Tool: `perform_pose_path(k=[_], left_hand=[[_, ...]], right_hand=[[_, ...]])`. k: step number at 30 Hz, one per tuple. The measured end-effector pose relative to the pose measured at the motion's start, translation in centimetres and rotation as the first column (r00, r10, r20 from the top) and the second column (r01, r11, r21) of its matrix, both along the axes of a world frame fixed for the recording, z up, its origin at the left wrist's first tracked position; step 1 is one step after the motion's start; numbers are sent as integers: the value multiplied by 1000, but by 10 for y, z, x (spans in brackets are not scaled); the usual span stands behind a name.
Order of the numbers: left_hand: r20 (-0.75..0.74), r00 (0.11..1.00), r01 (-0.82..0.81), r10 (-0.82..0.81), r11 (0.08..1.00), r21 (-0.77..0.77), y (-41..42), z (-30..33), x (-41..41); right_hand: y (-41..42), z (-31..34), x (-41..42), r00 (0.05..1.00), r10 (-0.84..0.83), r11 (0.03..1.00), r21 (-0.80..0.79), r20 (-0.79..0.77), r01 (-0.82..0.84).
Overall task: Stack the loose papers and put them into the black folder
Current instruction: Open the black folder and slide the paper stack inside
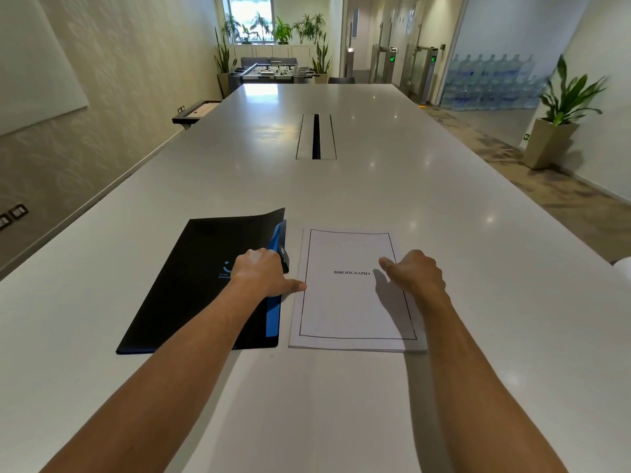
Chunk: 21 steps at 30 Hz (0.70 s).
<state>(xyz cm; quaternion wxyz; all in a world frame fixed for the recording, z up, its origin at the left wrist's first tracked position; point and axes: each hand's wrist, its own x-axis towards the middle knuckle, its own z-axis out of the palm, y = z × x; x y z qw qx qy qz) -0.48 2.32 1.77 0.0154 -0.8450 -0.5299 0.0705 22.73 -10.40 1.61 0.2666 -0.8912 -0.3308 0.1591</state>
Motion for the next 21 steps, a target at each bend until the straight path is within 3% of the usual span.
perform_pose_path(k=[11,21], left_hand=[[-21,1000,-4,4,1000,-23,2,0,2],[-10,1000,-5,5,1000,-15,2,-1,1]], right_hand=[[0,8,13,934,-6,991,125,-358,55],[3,13,-3,996,-5,1000,-26,-90,2]])
